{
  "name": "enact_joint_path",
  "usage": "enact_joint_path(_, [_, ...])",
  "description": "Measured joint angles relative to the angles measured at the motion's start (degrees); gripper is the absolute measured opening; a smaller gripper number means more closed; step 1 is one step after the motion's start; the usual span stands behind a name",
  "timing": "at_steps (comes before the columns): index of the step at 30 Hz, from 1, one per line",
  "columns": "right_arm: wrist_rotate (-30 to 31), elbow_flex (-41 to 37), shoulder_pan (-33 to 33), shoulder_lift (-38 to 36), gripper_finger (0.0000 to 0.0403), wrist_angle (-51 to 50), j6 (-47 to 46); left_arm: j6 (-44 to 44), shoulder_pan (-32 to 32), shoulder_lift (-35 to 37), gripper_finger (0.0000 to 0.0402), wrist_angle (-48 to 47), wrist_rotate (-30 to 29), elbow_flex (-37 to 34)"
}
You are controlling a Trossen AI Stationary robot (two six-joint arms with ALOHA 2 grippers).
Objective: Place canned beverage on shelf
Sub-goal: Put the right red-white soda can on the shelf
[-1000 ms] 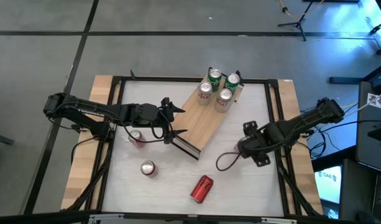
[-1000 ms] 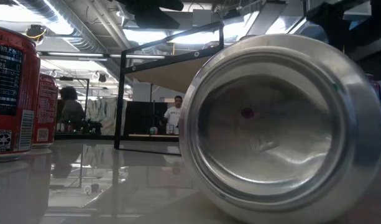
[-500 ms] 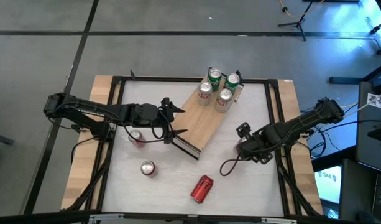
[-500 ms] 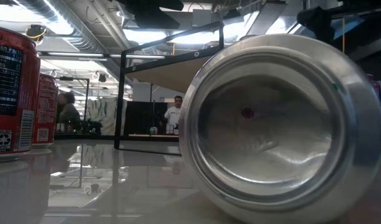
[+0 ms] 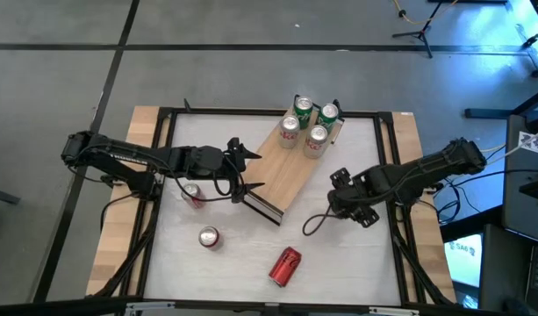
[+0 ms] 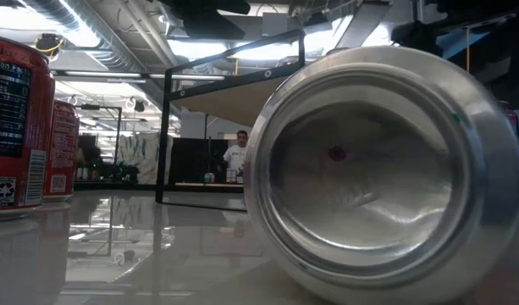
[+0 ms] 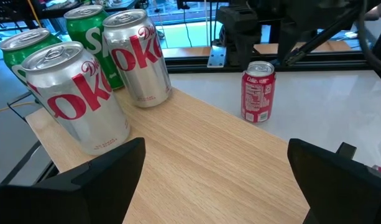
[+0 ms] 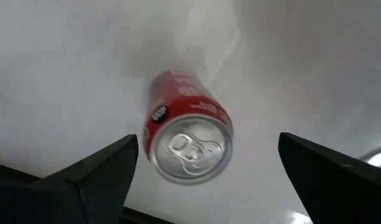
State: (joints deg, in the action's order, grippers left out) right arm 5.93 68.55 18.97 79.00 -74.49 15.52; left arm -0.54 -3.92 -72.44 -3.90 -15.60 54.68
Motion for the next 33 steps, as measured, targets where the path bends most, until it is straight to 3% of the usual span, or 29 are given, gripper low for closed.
enact_joint_path(3, [-2.9, 0.0, -0.8, 0.0, 0.0383, 0.6, 0.0, 0.0, 0.0, 0.0, 0.0384, 0.0, 0.0, 0.0])
enact_joint_path(10, [-2.6, -0.4, -0.6, 0.0, 0.0383, 1.6, 0.2, -0.1, 0.0, 0.0, 0.0384, 0.0, 0.0, 0.0])
enact_joint_path(24, [-2.5, -10.5, -0.6, 0.0, 0.0381, 8.8, 0.1, -0.1, 0.0, 0.0, 0.0384, 0.0, 0.0, 0.0])
enact_joint_path(28, [-2.4, -10.6, -0.6, 0.0, 0.0356, 9.0, -0.1, -0.1, 0.0, 0.0, 0.0384, 0.0, 0.0, 0.0])
enact_joint_path(33, [-2.5, -10.6, -0.6, 0.0, 0.0294, 8.9, -0.2, -0.1, 0.0, 0.0, 0.0384, 0.0, 0.0, 0.0])
